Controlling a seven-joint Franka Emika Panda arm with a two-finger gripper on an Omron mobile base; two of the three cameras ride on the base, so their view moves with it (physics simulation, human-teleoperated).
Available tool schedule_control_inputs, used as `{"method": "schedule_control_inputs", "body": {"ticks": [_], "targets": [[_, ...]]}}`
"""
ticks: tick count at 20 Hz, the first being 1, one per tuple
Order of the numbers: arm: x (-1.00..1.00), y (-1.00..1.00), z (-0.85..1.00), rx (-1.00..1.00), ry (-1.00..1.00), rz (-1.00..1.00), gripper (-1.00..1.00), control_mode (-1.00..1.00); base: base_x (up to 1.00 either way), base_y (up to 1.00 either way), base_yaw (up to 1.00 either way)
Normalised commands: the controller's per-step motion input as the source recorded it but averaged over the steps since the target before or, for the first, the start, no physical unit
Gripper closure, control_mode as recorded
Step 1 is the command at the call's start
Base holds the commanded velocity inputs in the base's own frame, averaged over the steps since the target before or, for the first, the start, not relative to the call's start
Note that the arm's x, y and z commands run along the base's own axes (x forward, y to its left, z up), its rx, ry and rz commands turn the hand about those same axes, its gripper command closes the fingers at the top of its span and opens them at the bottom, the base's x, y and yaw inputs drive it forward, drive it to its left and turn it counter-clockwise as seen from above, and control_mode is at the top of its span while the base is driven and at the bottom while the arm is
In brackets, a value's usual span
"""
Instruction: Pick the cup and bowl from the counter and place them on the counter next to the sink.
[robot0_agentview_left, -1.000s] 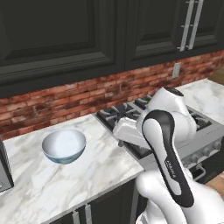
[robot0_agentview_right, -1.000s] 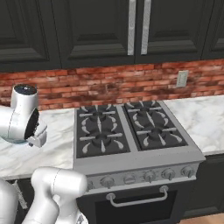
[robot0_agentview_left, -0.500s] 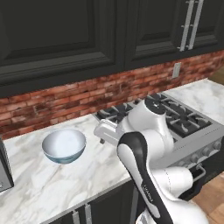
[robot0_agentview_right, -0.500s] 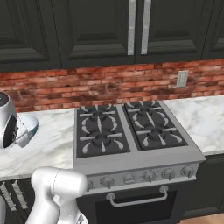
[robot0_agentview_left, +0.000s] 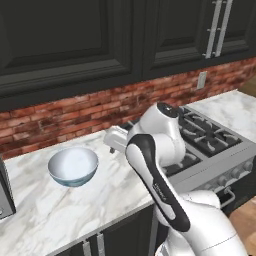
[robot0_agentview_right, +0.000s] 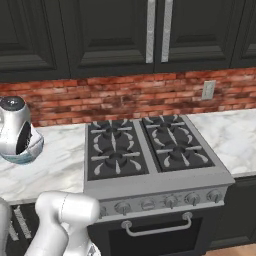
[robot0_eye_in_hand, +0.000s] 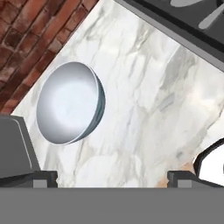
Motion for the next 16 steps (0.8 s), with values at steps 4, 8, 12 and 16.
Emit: {"method": "schedule_control_inputs", "body": {"ticks": [4, 8, 12, 16], "targets": [[0.39, -0.07, 0.0, 0.0, 0.0, 0.16, -1.0, -1.0, 0.0, 0.0, 0.0], [0.18, -0.06, -0.1, 0.01, 0.0, 0.18, -1.0, -1.0, 0.0, 0.0, 0.0], [0.13, 0.0, -0.1, 0.0, 0.0, 0.13, -1.0, -1.0, 0.0, 0.0, 0.0], [0.21, 0.01, -0.31, 0.02, -0.09, 0.04, -1.0, -1.0, 0.0, 0.0, 0.0]]}}
